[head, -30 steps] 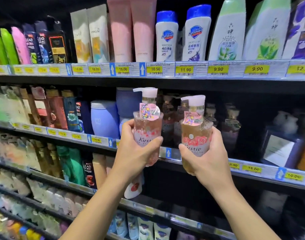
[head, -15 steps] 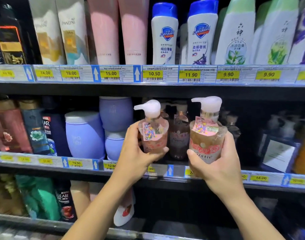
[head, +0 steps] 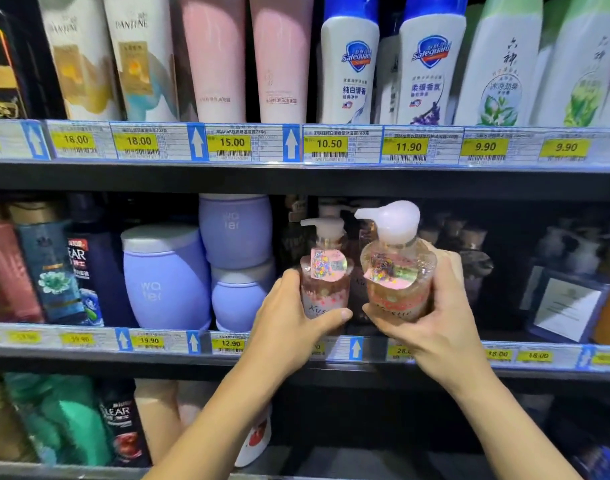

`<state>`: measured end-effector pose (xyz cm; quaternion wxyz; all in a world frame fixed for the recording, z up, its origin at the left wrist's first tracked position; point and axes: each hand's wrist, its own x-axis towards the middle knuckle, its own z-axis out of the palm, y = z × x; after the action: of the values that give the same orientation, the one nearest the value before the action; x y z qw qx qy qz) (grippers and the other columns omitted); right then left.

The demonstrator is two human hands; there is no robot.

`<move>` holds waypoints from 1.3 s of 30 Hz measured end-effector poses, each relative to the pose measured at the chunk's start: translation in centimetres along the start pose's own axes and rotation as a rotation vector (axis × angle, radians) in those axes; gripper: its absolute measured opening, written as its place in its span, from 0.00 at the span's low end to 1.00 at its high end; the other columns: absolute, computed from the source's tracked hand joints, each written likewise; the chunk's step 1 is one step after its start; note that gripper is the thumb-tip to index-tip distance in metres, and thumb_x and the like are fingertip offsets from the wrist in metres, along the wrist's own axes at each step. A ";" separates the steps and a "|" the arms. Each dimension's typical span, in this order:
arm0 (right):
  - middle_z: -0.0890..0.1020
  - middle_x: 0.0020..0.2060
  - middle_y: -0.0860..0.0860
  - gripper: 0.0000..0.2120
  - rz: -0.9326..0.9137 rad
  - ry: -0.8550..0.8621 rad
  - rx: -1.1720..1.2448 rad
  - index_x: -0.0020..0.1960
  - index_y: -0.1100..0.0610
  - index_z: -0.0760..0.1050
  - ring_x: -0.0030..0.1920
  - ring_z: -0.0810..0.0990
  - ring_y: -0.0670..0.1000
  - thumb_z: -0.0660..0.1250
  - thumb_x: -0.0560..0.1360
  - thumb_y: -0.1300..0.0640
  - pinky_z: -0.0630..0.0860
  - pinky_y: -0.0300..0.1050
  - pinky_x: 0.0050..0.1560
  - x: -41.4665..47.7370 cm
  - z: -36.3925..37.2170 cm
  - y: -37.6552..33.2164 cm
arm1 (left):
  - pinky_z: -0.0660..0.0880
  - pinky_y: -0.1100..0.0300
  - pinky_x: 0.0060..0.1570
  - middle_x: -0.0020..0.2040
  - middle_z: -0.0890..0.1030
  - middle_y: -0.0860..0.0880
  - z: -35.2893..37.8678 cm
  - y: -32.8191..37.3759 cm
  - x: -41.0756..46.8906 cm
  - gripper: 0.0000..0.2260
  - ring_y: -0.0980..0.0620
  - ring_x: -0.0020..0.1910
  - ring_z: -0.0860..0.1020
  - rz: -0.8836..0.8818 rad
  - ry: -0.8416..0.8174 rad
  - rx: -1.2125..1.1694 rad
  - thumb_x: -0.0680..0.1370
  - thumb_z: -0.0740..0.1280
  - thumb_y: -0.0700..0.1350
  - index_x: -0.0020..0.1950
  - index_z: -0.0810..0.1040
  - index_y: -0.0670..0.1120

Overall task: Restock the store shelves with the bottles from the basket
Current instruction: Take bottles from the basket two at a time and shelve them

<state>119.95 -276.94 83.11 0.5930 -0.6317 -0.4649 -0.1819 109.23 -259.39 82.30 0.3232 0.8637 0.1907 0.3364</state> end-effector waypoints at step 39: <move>0.81 0.56 0.46 0.24 0.483 -0.266 -0.449 0.54 0.45 0.67 0.48 0.82 0.46 0.80 0.69 0.45 0.79 0.40 0.45 0.5 0.0 -0.7 | 0.78 0.47 0.49 0.51 0.80 0.54 -1.8 -0.4 -0.3 0.24 0.46 0.52 0.79 -0.024 -0.150 0.272 0.70 0.70 0.69 0.51 0.68 0.53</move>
<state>119.63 -276.80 83.93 0.3995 -0.8561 -0.3239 -0.0503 107.72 -258.51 82.94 0.2208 0.9198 0.2202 0.2383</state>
